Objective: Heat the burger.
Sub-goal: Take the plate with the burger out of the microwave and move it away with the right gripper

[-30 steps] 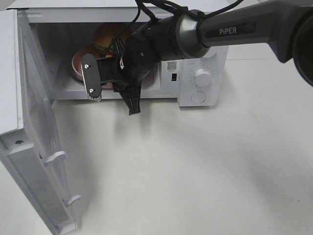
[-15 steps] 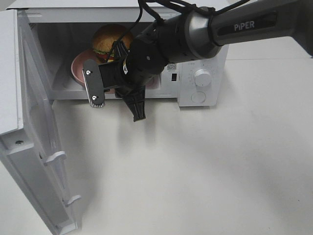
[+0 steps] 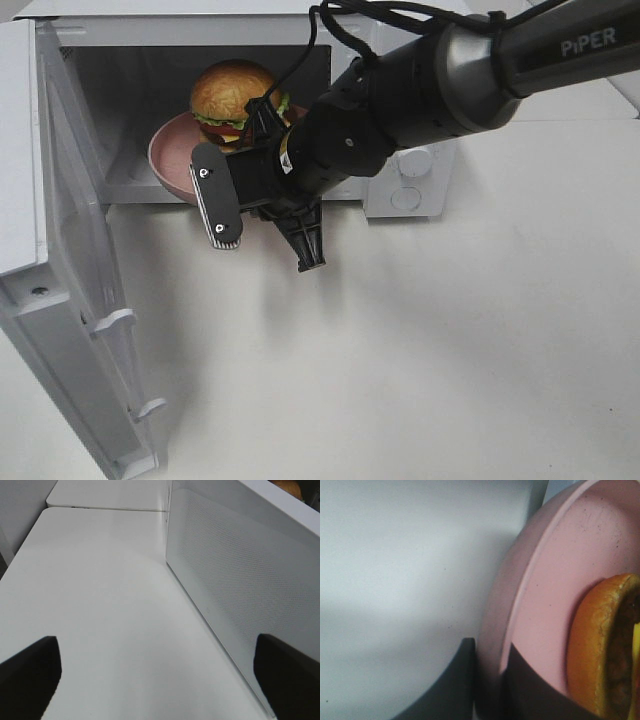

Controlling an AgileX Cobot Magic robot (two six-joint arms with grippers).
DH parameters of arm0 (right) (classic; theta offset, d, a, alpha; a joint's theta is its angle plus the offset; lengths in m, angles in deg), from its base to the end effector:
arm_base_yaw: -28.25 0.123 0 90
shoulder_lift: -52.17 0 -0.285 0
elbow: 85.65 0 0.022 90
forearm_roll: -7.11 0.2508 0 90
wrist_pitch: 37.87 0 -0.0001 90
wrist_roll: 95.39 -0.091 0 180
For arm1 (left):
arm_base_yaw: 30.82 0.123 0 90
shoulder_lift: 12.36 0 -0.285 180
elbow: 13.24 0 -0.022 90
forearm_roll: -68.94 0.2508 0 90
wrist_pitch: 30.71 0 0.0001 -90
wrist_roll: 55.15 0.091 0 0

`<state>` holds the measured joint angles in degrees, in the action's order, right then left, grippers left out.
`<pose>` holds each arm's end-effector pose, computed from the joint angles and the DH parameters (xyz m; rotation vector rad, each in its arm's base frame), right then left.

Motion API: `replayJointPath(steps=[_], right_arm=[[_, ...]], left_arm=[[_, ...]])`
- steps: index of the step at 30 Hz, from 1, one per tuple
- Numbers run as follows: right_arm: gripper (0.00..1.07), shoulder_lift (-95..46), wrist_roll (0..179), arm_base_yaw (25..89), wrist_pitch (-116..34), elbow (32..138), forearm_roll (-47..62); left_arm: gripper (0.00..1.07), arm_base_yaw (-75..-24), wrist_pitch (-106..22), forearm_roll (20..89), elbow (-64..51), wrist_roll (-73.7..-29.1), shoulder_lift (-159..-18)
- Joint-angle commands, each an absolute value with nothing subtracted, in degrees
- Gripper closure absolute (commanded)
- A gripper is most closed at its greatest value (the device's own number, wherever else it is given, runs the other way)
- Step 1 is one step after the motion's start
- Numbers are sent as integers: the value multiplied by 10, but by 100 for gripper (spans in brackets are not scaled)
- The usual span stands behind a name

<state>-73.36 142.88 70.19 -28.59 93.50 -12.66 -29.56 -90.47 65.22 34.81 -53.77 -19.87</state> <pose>0.3341 0.2935 0.1594 -2.0512 1.2216 -0.3655 -0.0059 -0.0052 0.2814 0.0049 2.0114 -0.0479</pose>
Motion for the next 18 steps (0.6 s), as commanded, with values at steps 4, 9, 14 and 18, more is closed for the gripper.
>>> replayJointPath(steps=[4, 9, 14, 18], right_arm=[[107, -668, 1429, 703, -370, 865, -139], [107, -642, 1429, 703, -390, 825, -152], [107, -604, 1429, 703, -414, 771, -153], [107, -584, 1430, 703, -417, 745, -153]], left_arm=[[7, -294, -901, 651, 351, -539, -187], [7, -294, -901, 651, 351, -539, -187], [7, -294, -901, 651, 351, -539, -187], [7, -294, -901, 651, 351, -539, -187]])
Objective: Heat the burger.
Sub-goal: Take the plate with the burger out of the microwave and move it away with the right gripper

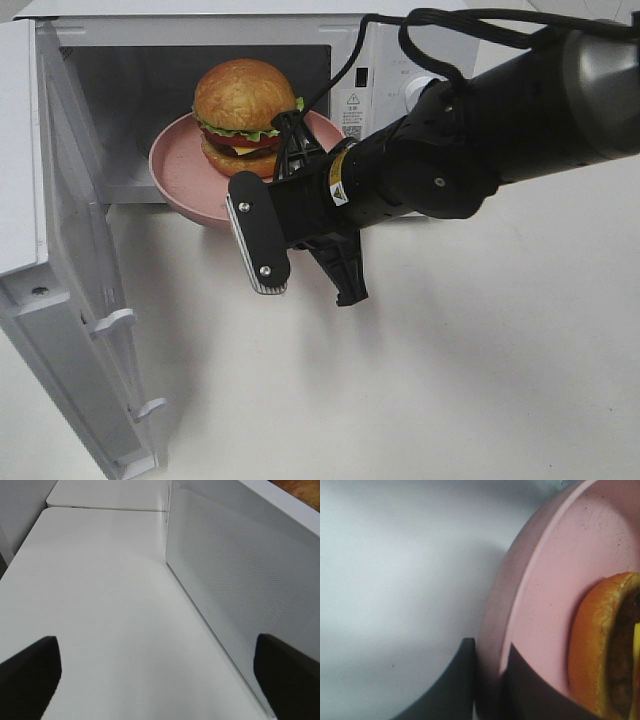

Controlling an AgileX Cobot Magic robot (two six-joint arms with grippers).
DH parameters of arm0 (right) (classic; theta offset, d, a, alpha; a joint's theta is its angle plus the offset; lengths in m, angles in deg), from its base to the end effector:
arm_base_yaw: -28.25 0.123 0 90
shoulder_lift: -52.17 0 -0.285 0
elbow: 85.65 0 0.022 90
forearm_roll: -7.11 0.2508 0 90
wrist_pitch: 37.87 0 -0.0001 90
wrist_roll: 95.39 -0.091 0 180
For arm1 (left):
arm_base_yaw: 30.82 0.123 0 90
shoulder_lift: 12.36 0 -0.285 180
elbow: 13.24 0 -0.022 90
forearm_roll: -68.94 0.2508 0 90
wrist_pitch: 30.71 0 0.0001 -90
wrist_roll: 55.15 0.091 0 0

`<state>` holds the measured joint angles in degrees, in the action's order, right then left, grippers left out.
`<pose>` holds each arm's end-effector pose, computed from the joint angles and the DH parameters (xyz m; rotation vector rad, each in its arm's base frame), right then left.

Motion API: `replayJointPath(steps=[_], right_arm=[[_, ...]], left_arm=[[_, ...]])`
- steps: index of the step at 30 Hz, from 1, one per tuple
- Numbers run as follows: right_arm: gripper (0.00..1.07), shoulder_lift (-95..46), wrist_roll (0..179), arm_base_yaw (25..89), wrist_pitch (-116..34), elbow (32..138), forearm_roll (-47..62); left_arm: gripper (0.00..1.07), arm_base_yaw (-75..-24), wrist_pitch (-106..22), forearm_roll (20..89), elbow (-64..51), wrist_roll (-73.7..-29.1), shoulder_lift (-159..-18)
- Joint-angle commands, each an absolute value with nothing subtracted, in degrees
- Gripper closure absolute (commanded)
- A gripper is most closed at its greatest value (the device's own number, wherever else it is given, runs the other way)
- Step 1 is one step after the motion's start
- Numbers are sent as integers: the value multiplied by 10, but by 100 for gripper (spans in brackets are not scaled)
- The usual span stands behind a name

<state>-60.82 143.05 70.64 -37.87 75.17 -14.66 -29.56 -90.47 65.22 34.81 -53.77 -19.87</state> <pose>0.2802 0.2557 0.1721 -2.0442 1.1192 -0.3349 -0.0059 -0.0052 0.2814 0.0049 2.0114 -0.0479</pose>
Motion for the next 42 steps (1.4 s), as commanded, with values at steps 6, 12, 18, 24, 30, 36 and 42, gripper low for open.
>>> replayJointPath(steps=[6, 12, 18, 24, 30, 36, 42], right_arm=[[107, -526, 1430, 703, -426, 686, -154], [107, -473, 1430, 703, -422, 639, -154], [107, -409, 1430, 703, -419, 586, -153], [107, -363, 1430, 703, -405, 551, -153], [107, -298, 1430, 703, -371, 508, -151], [107, -249, 1428, 703, -333, 488, -151], [107, -190, 1414, 703, -293, 462, -153]], left_arm=[[7, -294, -901, 651, 351, -539, -187], [7, -294, -901, 651, 351, -539, -187], [7, -294, -901, 651, 351, -539, -187], [7, -294, -901, 651, 351, -539, -187], [7, -294, -901, 651, 351, -539, -187], [7, -294, -901, 651, 351, -539, -187], [7, -294, -901, 651, 351, -539, -187]])
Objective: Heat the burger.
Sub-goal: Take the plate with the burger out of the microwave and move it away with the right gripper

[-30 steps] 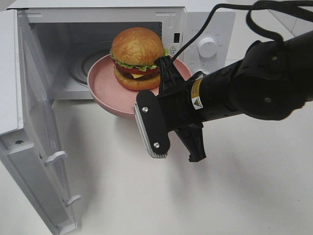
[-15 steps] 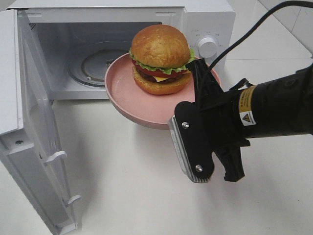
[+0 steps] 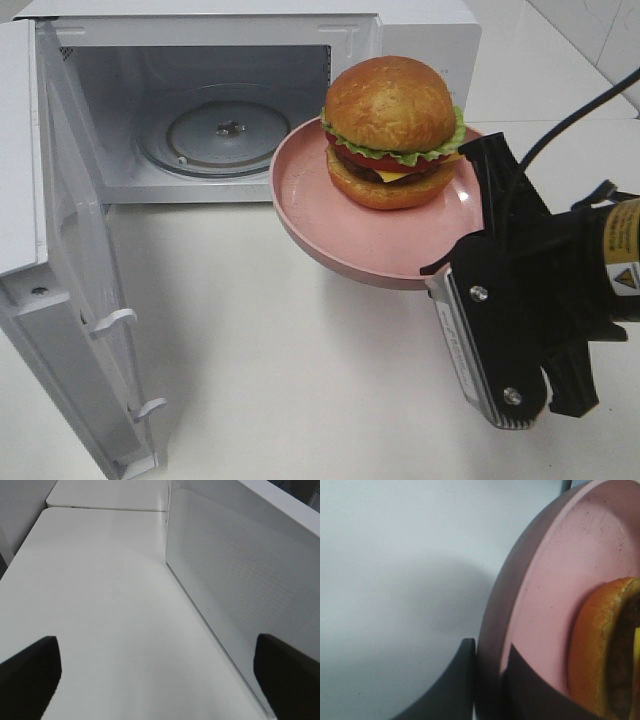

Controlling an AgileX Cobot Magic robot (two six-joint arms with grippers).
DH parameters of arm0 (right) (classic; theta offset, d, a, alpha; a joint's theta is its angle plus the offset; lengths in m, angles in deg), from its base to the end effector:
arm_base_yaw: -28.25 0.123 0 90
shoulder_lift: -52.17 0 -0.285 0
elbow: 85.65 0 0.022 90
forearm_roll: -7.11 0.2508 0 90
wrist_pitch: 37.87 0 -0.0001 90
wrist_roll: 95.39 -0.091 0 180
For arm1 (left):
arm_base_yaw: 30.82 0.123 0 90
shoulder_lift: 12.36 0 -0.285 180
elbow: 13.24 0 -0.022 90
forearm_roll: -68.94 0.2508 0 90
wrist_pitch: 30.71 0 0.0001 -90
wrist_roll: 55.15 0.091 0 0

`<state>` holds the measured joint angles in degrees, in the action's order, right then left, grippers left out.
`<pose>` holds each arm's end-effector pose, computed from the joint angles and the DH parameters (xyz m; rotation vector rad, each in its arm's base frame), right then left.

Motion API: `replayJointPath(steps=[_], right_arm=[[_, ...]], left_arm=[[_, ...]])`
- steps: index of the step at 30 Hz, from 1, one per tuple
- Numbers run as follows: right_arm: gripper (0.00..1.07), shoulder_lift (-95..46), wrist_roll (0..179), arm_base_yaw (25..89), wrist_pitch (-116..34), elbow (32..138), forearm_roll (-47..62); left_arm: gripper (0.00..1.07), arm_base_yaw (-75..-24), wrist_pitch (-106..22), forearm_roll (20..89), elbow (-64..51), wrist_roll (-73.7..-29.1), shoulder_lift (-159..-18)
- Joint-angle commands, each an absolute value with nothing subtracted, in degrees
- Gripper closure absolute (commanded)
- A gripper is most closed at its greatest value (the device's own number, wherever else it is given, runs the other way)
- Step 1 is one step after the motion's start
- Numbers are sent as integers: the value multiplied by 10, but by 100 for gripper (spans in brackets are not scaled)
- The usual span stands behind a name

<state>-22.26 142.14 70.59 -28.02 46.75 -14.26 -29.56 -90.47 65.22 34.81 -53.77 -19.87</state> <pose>0.1635 0.1413 0.2233 -2.0032 1.1722 -0.3964 -0.0059 -0.0052 0.2814 0.0049 2.0114 -0.0479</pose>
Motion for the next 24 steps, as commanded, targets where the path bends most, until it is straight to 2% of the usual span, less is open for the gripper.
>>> replayJointPath(steps=[1, 16, 24], right_arm=[[107, -172, 1409, 703, -276, 455, -153], [107, -103, 1253, 703, -159, 444, -237], [107, -103, 1066, 703, -92, 444, -361]], left_arm=[[7, -294, -901, 651, 351, -539, -187], [7, -294, -901, 651, 351, -539, -187], [7, -294, -901, 651, 351, -539, -187]])
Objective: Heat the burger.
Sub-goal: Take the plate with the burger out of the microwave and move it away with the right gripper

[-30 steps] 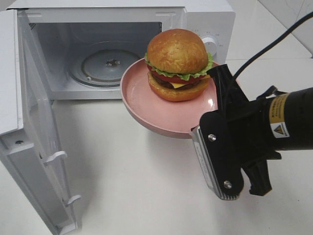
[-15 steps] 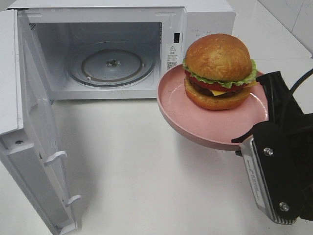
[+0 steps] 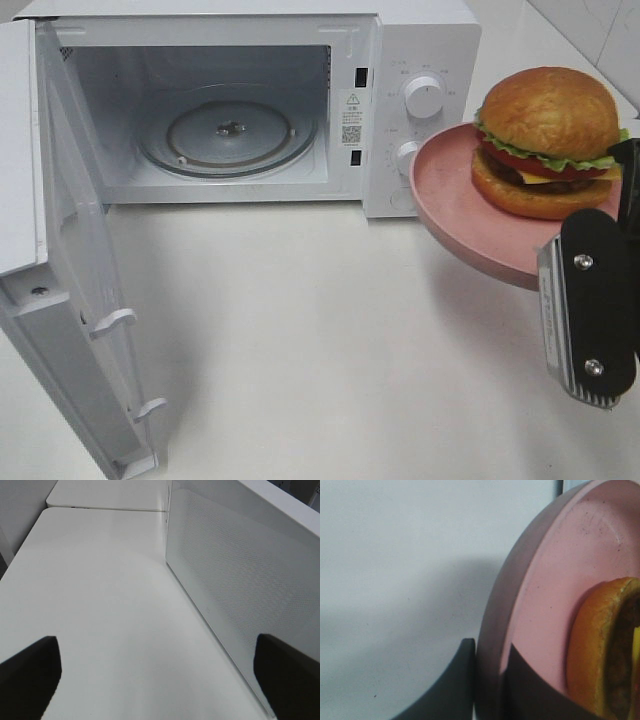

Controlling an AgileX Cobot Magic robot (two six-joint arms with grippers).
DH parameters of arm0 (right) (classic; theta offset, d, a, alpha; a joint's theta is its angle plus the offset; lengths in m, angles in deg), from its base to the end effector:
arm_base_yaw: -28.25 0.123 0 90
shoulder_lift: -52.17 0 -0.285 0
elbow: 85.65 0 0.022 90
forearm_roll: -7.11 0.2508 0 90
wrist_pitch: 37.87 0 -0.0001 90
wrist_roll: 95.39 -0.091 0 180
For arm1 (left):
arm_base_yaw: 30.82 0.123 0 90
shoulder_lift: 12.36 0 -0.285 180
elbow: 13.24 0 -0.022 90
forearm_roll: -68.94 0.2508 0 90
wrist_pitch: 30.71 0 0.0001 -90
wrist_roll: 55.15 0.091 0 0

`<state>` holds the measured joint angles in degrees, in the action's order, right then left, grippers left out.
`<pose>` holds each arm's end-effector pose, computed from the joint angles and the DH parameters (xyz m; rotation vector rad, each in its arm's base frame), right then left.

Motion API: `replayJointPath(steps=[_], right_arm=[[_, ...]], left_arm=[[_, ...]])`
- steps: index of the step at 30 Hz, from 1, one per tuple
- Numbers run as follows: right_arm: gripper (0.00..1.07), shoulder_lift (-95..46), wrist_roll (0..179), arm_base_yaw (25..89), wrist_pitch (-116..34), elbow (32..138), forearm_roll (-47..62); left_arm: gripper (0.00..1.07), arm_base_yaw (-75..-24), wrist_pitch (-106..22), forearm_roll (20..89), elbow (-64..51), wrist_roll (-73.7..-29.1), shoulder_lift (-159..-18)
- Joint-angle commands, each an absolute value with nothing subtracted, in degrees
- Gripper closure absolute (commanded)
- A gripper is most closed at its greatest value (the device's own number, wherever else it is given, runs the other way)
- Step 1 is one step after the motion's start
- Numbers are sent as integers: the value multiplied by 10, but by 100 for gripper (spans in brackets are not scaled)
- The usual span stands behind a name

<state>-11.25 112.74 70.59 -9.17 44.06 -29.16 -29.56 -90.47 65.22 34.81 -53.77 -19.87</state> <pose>0.1430 0.0952 0.2328 -1.8049 1.6029 -0.4960 -0.0059 -0.0052 0.2814 0.0049 2.0114 -0.0479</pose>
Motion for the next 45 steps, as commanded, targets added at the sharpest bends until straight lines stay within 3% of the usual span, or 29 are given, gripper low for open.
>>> replayJointPath(steps=[1, 18, 45], right_arm=[[107, -103, 1042, 703, -84, 444, -374], [107, -107, 762, 703, 93, 444, -453], [107, -345, 359, 703, 280, 529, -451]], left_arm=[[7, -294, -901, 651, 351, -539, -187], [7, -294, -901, 651, 351, -539, -187], [7, -294, -901, 651, 351, -539, -187]])
